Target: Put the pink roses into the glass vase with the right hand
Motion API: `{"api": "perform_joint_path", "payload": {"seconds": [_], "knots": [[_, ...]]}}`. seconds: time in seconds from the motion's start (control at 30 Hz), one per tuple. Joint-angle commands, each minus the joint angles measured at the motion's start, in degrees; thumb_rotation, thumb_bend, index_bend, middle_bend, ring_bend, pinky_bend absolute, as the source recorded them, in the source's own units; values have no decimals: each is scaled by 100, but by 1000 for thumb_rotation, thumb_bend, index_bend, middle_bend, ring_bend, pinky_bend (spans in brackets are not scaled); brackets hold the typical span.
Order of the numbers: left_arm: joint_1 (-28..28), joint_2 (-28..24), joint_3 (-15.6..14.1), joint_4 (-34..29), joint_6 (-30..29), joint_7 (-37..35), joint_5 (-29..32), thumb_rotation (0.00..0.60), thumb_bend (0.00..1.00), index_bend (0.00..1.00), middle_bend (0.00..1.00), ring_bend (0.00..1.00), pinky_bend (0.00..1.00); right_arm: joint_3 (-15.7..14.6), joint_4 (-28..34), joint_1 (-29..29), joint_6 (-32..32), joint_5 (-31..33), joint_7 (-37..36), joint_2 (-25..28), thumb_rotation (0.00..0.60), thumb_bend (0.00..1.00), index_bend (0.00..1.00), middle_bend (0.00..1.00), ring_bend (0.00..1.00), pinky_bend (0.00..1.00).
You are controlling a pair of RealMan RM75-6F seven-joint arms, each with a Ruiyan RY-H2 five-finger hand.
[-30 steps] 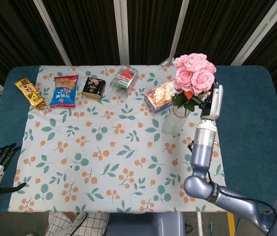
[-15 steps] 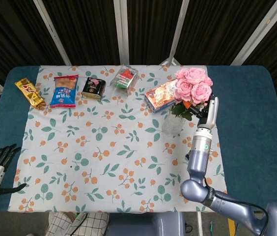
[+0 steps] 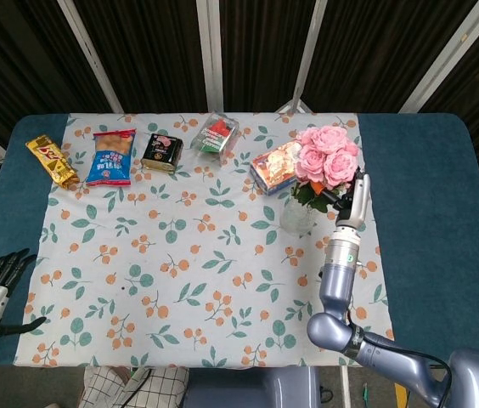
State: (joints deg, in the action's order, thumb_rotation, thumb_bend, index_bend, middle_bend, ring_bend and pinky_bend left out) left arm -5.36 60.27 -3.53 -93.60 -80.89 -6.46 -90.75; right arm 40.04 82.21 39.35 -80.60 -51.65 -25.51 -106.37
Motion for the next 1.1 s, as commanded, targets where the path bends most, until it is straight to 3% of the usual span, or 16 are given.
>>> {"api": "perform_joint_path", "payload": {"seconds": [0.03,0.13,0.23,0.3,0.43,0.7,1.1], "knots": [[0,0,-1,-3,-2,3,-4,600,0,0,0,0,0,-15,-21,-7,54,-34,40,11,600,286,488,479,486,331],[3,2,0,-3,-10,11,-6,600,0,0,0,0,0,-27,-7,1,125,-74,119,46,600,286,337,371,354,276],[6,5,0,-3,-18,18,-9,600,0,0,0,0,0,-152,90,-56,158,-179,197,93,600,286,93,180,165,122],[8,4,1,-6,-20,16,-5,600,0,0,0,0,0,-201,133,-68,184,-232,268,130,600,285,12,85,67,43],[7,5,1,-8,-21,26,-9,600,0,0,0,0,0,-182,274,-71,316,-170,484,256,600,286,0,2,0,0],[11,-3,-5,-15,-32,17,-25,600,0,0,0,0,0,-260,612,-208,379,-126,794,487,600,285,0,0,0,0],[40,8,-21,-10,-109,98,-92,600,0,0,0,0,0,-1201,1860,-1057,279,-587,1222,1301,600,285,0,0,0,0]]}}
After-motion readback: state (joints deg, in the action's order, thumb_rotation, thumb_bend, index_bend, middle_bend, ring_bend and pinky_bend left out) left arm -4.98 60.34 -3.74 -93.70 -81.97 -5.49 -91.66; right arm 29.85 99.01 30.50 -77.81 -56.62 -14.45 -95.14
